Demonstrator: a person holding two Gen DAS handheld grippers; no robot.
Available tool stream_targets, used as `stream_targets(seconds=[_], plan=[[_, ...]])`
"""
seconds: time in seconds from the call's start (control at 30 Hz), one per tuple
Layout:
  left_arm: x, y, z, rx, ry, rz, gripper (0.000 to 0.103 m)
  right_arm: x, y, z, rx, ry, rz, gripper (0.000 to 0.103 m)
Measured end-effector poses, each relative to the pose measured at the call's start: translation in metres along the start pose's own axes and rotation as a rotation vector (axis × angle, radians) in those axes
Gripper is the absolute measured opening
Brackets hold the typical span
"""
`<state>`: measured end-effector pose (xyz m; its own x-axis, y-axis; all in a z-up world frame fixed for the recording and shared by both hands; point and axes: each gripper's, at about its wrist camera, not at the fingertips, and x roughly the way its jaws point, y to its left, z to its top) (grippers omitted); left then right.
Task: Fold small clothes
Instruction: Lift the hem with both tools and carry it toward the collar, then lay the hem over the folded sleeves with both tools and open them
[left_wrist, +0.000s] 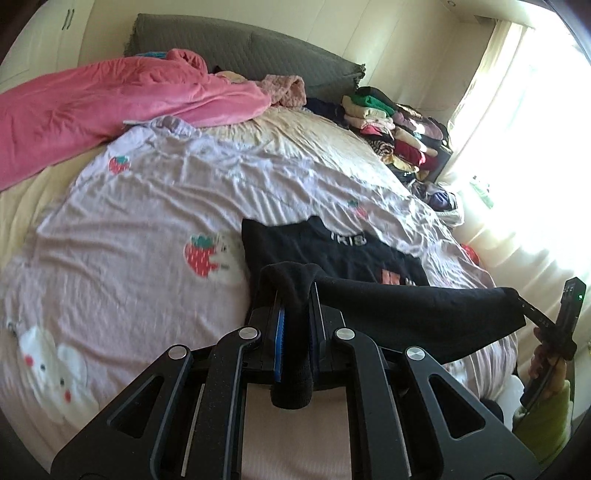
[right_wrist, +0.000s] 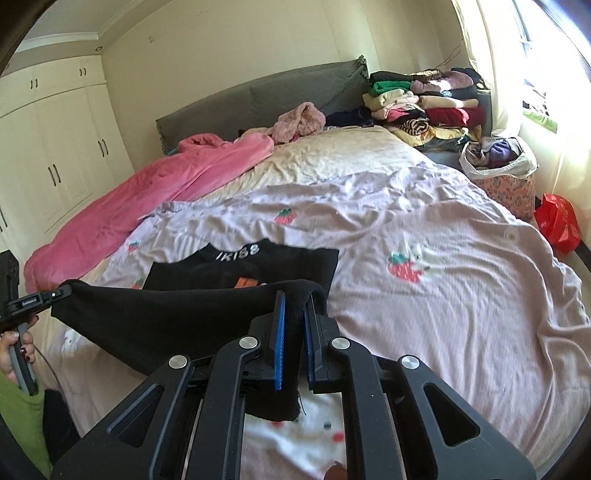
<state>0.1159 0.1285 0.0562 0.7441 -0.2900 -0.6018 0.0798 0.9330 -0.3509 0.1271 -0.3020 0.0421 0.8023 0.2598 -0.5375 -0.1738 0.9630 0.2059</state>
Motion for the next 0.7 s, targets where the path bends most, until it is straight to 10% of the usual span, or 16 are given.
stream_targets(seconds=[0.7], plan=[[0.081, 0.025, 0.032, -0.031, 0.016, 0.106, 0.004, 0.089, -0.006, 0.035, 0.009, 0.025, -0.081, 0.008]])
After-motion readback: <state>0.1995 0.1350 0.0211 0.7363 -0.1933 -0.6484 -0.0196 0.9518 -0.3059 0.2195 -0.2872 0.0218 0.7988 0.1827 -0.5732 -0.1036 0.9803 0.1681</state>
